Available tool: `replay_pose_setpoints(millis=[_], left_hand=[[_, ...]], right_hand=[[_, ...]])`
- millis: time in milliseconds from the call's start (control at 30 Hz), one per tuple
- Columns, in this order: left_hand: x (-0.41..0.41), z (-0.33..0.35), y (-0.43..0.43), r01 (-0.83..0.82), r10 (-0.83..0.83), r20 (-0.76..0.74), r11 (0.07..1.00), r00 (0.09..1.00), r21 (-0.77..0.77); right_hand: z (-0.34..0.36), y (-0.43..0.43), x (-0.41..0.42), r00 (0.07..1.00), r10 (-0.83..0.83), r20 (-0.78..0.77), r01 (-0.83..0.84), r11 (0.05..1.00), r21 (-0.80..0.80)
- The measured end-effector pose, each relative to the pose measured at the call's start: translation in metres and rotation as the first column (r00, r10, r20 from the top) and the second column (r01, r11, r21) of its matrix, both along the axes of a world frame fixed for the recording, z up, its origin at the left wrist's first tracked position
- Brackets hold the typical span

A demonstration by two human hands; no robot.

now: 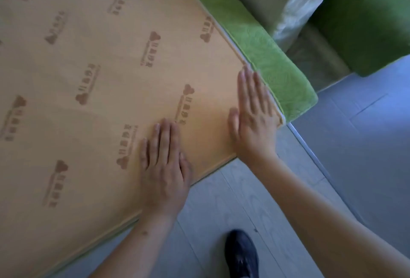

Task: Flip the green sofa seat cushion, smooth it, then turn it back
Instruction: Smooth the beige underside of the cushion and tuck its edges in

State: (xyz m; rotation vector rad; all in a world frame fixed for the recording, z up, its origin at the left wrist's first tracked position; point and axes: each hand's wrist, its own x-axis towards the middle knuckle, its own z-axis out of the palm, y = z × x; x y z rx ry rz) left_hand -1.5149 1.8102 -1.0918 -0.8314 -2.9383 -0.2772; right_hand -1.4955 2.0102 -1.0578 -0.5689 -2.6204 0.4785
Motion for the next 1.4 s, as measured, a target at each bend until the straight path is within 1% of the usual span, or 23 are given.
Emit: replay_pose_setpoints(millis=[67,167,200,300,333,400,433,533,567,667,733,800,833,900,933,1000,1067,1133,1200,1267,1300,1367,1400], left_hand=[[0.013,-0.004,-0.033,-0.029,0.029,-0.014,1.0,0.999,0.002],[0.02,-0.011,-0.077,-0.074,0.077,-0.058,0.996,0.995,0.042],[0.019,-0.012,-0.09,-0.113,0.115,-0.054,0.993,0.992,0.04],[0.027,-0.014,-0.142,-0.243,0.245,-0.019,0.968,0.969,0.064],[0.028,-0.016,-0.157,-0.267,0.27,-0.03,0.962,0.963,0.06],[0.031,-0.017,-0.197,-0.3,0.302,-0.058,0.953,0.952,0.04],[0.033,-0.02,-0.217,-0.301,0.304,-0.06,0.953,0.951,0.043],[0.04,-0.023,-0.262,-0.309,0.309,-0.043,0.951,0.95,0.006],[0.041,-0.023,-0.278,-0.313,0.313,-0.039,0.95,0.949,0.006],[0.041,-0.023,-0.313,-0.34,0.338,-0.091,0.941,0.937,0.0],[0.04,-0.025,-0.335,-0.368,0.369,-0.061,0.929,0.927,0.035],[0.044,-0.025,-0.361,-0.464,0.467,-0.045,0.884,0.883,0.056],[0.043,-0.026,-0.37,-0.488,0.491,-0.062,0.871,0.869,0.056],[0.046,-0.026,-0.399,-0.494,0.495,-0.099,0.869,0.863,0.032],[0.045,-0.027,-0.409,-0.475,0.475,-0.106,0.88,0.874,0.026],[0.049,-0.027,-0.434,-0.465,0.465,-0.075,0.885,0.882,0.021],[0.051,-0.025,-0.46,-0.5,0.499,-0.09,0.866,0.862,0.013],[0.049,-0.026,-0.486,-0.531,0.532,-0.122,0.846,0.838,0.039],[0.049,-0.029,-0.524,-0.628,0.633,-0.092,0.774,0.768,0.083],[0.049,-0.031,-0.558,-0.737,0.744,-0.035,0.667,0.668,0.113],[0.047,-0.031,-0.573,-0.758,0.766,-0.038,0.641,0.642,0.12],[0.047,-0.029,-0.604,-0.758,0.765,-0.087,0.643,0.637,0.106],[0.046,-0.029,-0.618,-0.729,0.737,-0.1,0.676,0.669,0.106]], right_hand=[[-0.02,-0.035,0.011,0.989,0.091,0.12,-0.094,0.995,0.018],[-0.009,-0.071,0.002,0.985,0.166,-0.056,-0.164,0.986,0.041],[-0.007,-0.09,-0.002,0.981,0.186,-0.063,-0.183,0.982,0.051],[-0.025,-0.148,0.004,0.977,0.196,0.082,-0.201,0.978,0.059],[-0.022,-0.16,0.005,0.978,0.201,0.058,-0.204,0.977,0.06],[-0.011,-0.19,-0.002,0.959,0.251,-0.129,-0.243,0.967,0.073],[-0.008,-0.21,-0.004,0.95,0.269,-0.161,-0.257,0.962,0.09],[-0.027,-0.263,0.004,0.936,0.348,0.05,-0.351,0.93,0.104],[-0.028,-0.278,0.004,0.933,0.355,0.055,-0.359,0.928,0.102],[-0.011,-0.316,-0.009,0.911,0.391,-0.134,-0.374,0.918,0.131],[-0.017,-0.349,-0.005,0.899,0.437,-0.009,-0.431,0.89,0.152],[-0.031,-0.374,-0.002,0.875,0.47,0.112,-0.481,0.871,0.1],[-0.027,-0.38,-0.006,0.876,0.474,0.088,-0.481,0.872,0.089],[-0.009,-0.408,-0.016,0.859,0.499,-0.118,-0.49,0.866,0.1],[-0.003,-0.424,-0.018,0.847,0.503,-0.172,-0.493,0.864,0.103],[-0.017,-0.459,-0.01,0.827,0.559,-0.06,-0.552,0.827,0.105],[-0.034,-0.487,-0.007,0.813,0.579,0.06,-0.582,0.811,0.063],[-0.032,-0.505,-0.018,0.802,0.598,0.0,-0.597,0.801,0.044],[-0.026,-0.537,-0.021,0.761,0.648,-0.039,-0.644,0.761,0.082],[-0.029,-0.559,-0.024,0.734,0.678,0.051,-0.679,0.727,0.101],[-0.028,-0.568,-0.029,0.735,0.677,0.05,-0.678,0.73,0.083],[-0.022,-0.597,-0.042,0.703,0.711,-0.022,-0.705,0.701,0.107],[-0.019,-0.612,-0.043,0.677,0.735,-0.044,-0.724,0.675,0.14]])
